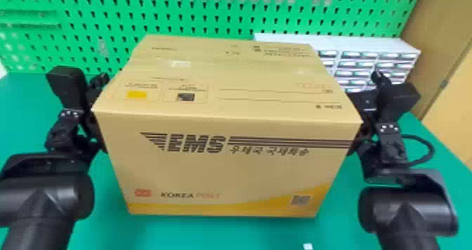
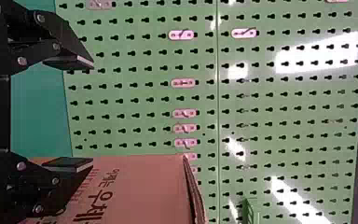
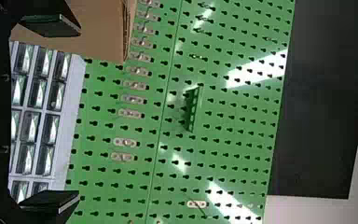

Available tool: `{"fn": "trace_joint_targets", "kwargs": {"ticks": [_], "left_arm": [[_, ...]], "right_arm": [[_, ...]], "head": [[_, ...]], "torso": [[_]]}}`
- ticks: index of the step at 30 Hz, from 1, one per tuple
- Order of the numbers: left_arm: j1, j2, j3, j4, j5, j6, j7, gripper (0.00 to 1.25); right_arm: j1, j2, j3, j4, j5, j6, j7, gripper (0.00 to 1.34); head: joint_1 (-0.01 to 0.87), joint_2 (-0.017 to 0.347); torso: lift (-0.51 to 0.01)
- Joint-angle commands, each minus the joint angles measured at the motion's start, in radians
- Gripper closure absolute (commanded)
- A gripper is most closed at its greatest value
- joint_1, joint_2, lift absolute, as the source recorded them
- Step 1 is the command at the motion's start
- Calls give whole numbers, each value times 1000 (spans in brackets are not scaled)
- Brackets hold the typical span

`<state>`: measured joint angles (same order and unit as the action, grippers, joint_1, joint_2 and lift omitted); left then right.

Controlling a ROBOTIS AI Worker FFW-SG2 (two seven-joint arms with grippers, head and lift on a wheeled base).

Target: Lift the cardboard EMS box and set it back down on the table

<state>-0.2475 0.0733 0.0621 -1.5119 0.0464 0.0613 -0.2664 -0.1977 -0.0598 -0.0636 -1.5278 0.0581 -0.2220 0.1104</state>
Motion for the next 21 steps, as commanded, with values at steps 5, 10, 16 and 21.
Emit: {"fn": "trace_joint_targets", "kwargs": {"ticks": [5, 10, 16, 21], "left_arm": [[11, -1, 5, -2, -6, 2, -54, 509], [25, -1, 10, -1, -8, 9, -50, 509], [43, -1, 15, -1, -14, 17, -50, 509], [53, -1, 19, -1, -22, 18, -43, 509]], "right_arm": [[11, 3, 4, 12, -1, 15, 0, 78], [20, 6, 4, 32, -11, 15, 0, 78], [29, 9, 7, 48, -11, 15, 0, 78], [34, 11, 10, 60, -11, 15, 0, 78]], "head": [[678, -14], [678, -14], [678, -14], [678, -14]], "torso": [[-95], [-95], [-95], [-95]]}}
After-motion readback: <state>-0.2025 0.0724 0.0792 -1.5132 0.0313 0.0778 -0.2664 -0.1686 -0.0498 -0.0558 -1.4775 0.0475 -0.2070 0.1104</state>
